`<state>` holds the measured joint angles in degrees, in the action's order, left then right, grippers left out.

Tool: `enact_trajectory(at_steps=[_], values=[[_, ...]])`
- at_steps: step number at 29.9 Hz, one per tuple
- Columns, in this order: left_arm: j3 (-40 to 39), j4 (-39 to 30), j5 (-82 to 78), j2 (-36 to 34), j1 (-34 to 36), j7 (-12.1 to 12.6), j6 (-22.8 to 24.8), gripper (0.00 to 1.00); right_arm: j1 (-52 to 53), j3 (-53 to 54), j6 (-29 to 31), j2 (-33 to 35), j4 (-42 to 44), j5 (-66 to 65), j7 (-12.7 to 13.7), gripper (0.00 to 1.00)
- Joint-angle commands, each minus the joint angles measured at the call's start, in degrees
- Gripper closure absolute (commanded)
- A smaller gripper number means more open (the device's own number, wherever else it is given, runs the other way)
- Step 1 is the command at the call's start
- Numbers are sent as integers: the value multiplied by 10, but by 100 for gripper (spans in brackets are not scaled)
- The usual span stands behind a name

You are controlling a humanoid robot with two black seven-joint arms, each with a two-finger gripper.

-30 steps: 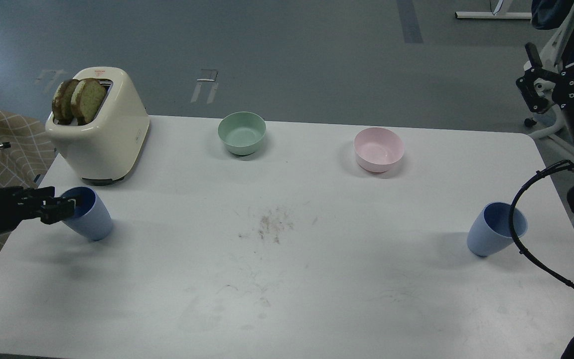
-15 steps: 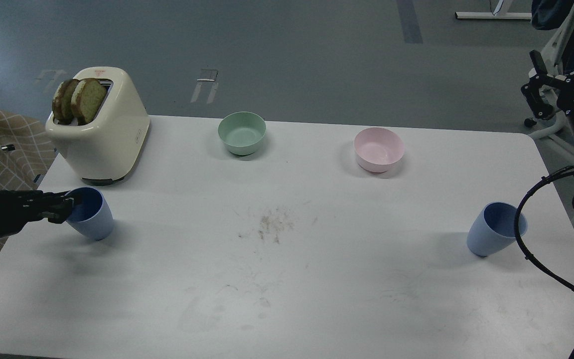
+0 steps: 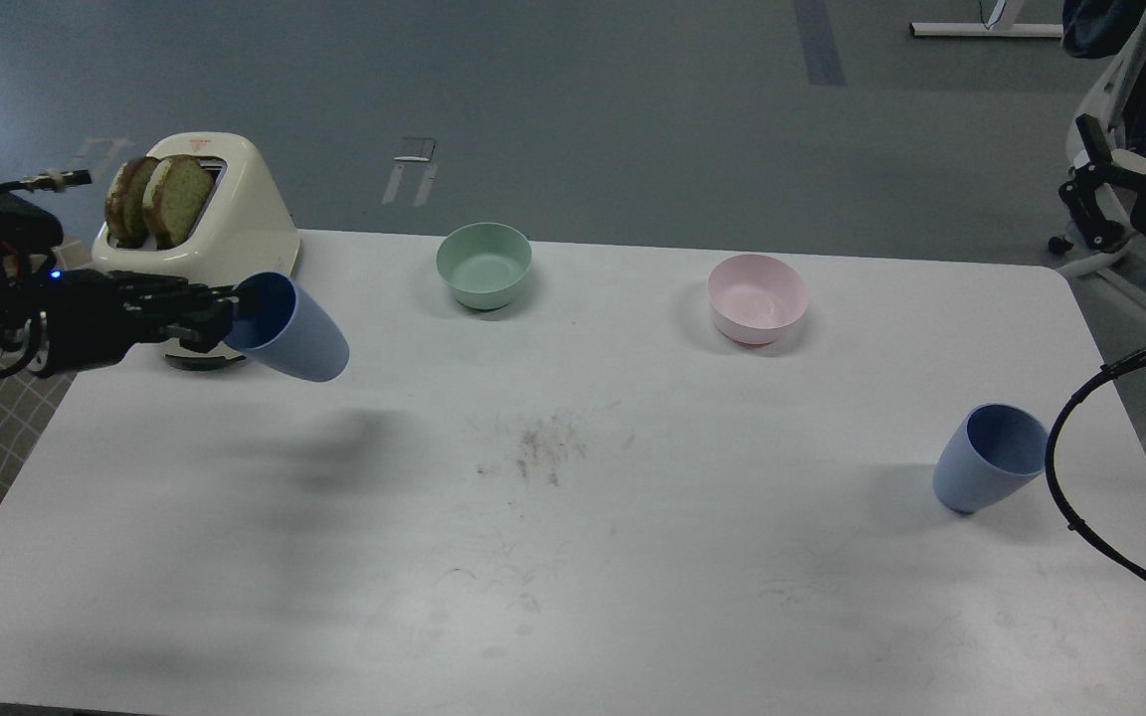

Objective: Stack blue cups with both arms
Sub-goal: 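Carry the blue cup to the table center and set it upright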

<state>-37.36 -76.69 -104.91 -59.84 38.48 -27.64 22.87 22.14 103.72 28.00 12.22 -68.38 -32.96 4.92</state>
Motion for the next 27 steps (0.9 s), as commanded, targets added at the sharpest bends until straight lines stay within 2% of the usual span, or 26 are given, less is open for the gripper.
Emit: enact_trajectory(at_steps=[1,5,10,13,16,20,27], values=[[0,-14,-28,79,74,7,51,100,0,1,0,1,-1,0,0,0],[26,-7,-55,181,132,21,51,100,0,3,0,2,-2,0,0,0],[113,17,-71,241,177,45,51,100,-12,15,0,2,-2,0,0,0],[128,65,-71,288,188,49,51,100,-14,16,0,1,-2,0,0,0],[130,106,-77,313,187,49,51,100,-15,19,0,1,-3,5,0,0],[170,111,-110,324,190,49,51,100,-31,28,0,2,1,66,3,0],[179,143,-146,363,189,50,51,100,-60,22,0,7,-3,65,5,0]])
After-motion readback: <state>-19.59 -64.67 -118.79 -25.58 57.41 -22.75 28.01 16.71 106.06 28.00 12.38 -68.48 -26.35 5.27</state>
